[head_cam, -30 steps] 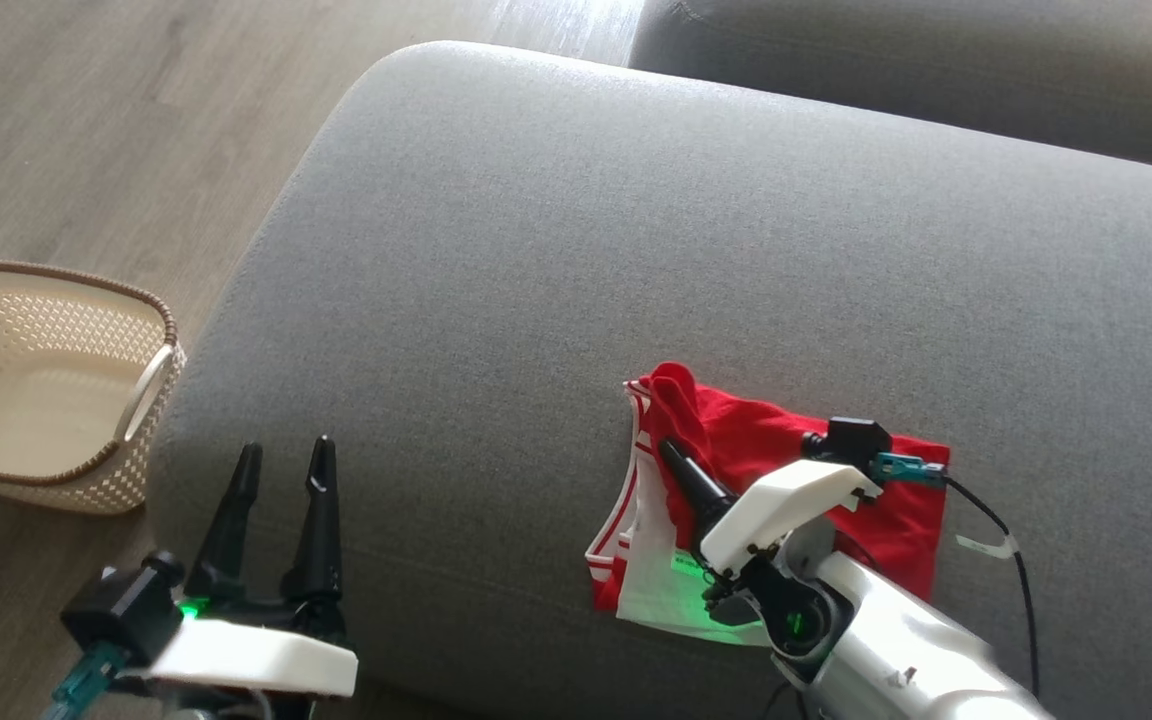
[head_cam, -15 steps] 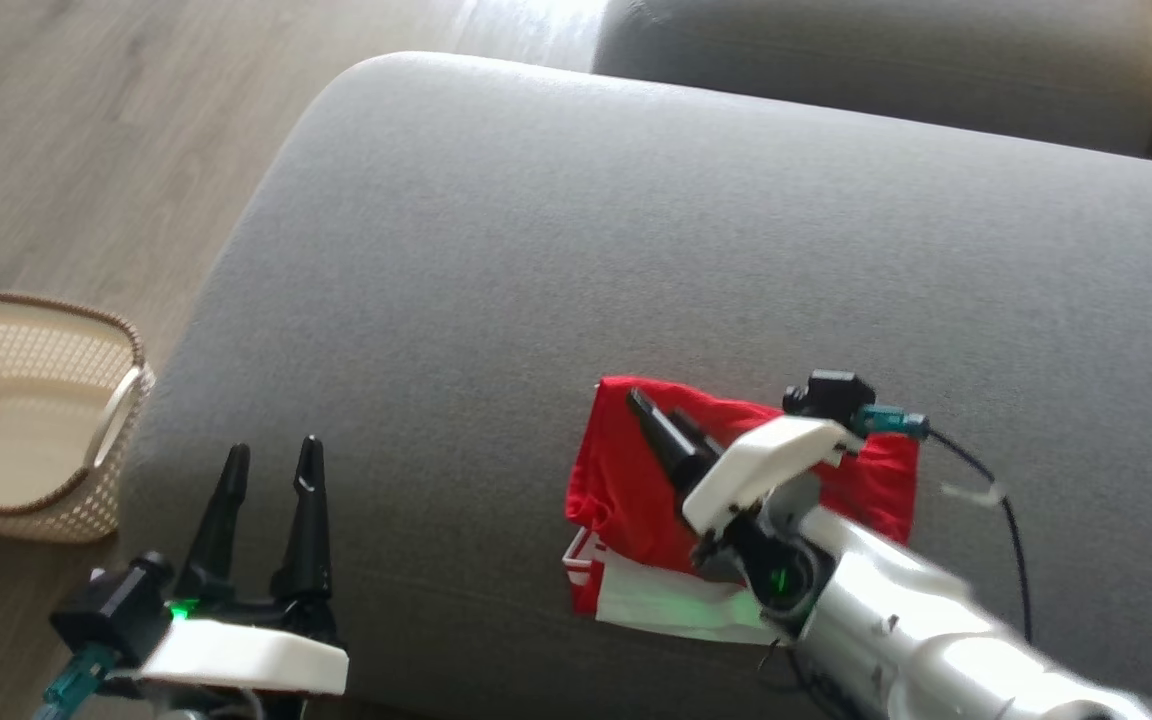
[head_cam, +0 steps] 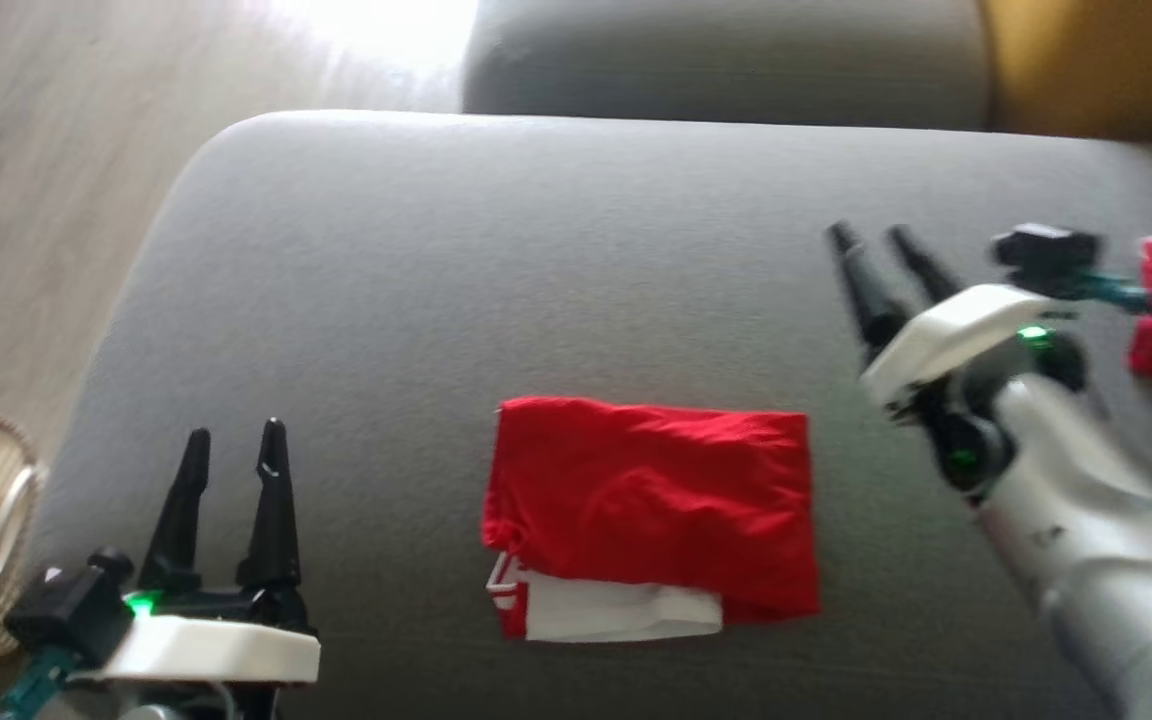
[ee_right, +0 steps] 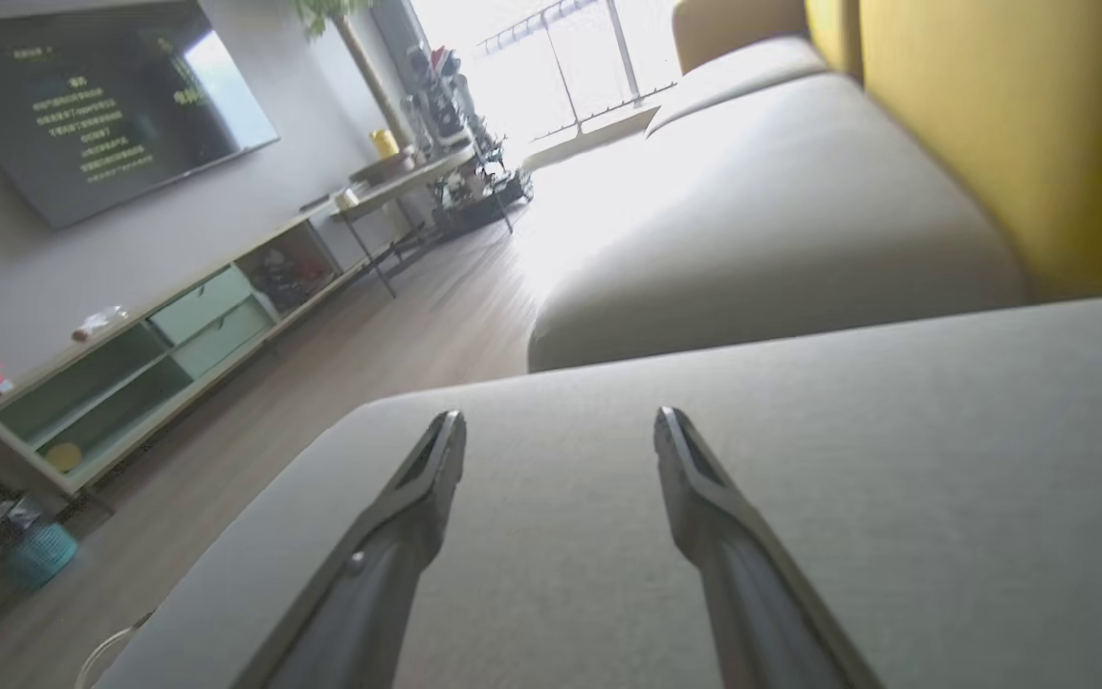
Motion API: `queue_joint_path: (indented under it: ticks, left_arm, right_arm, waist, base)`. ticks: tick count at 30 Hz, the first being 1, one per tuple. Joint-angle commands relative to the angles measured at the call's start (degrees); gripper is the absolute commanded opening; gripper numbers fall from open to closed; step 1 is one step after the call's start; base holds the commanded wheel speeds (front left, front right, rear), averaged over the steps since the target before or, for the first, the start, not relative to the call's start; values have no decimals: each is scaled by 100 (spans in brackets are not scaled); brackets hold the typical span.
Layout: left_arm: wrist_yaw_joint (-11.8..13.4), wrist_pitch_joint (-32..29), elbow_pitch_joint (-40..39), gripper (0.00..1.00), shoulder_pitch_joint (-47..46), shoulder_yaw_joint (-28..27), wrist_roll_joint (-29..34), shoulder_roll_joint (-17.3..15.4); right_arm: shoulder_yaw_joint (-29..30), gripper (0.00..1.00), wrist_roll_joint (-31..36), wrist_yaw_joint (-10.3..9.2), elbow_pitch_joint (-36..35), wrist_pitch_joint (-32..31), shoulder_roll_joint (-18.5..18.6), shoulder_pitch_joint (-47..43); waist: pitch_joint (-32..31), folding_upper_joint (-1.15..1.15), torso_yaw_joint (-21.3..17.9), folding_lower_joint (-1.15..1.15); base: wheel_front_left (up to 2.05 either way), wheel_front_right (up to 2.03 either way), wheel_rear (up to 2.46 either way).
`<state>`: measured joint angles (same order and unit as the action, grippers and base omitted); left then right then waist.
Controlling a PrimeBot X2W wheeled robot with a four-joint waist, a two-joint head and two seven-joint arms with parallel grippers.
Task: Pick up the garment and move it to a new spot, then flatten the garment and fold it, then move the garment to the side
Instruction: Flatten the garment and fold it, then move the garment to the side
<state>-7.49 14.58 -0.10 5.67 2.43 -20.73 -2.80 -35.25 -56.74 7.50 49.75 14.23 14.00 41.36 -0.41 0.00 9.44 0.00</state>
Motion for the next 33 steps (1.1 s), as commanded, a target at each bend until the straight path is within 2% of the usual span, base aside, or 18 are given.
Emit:
queue_joint_path:
  ticks: [1, 4, 8, 12, 14, 17, 21, 33]
  left_arm:
    - [0, 41, -228, 100, -248, -247, 50, -8]
    - [0, 41, -256, 100, -272, -299, 58, -8]
    - [0, 41, -265, 100, -293, -320, 60, -8]
    - [0, 41, -251, 100, -268, -313, 52, -8]
    - [0, 41, -223, 100, -236, -298, 50, -8]
    - [0, 41, -170, 100, -187, -286, 37, -8]
    - [0, 41, -91, 100, -132, -252, 52, -8]
    - [30, 41, 12, 100, -105, -157, 9, -8]
  right_arm:
    - [135, 100, 166, -1, -260, 76, -12, -159]
    - [934, 100, 1239, -1, -885, 76, 195, -660]
    - [1972, 100, 2696, -1, -1942, 76, 154, -1581]
    - [2879, 100, 3950, -1, -2988, 76, -201, -2560]
    - [3219, 100, 4353, -1, -3419, 76, -487, -2970]
    - [3529, 100, 4791, -1, -3933, 76, -796, -3424]
    - [3714, 100, 5137, -1, -4350, 76, -993, -3790]
    - [3791, 100, 5362, -1, -4610, 76, -1108, -4035]
  waist:
    - [-42, 0, -188, 0]
    - [-48, 0, -358, 0]
    - [-71, 0, -492, 0]
    - [-91, 0, -557, 0]
    - [-95, 0, -577, 0]
    - [-93, 0, -593, 0]
    - [-93, 0, -582, 0]
    - [-98, 0, -535, 0]
  base:
    - [0, 0, 0]
    - [0, 0, 0]
    - [0, 0, 0]
    - [0, 0, 0]
    - [0, 0, 0]
    - [0, 0, 0]
    - [0, 0, 0]
    - [0, 0, 0]
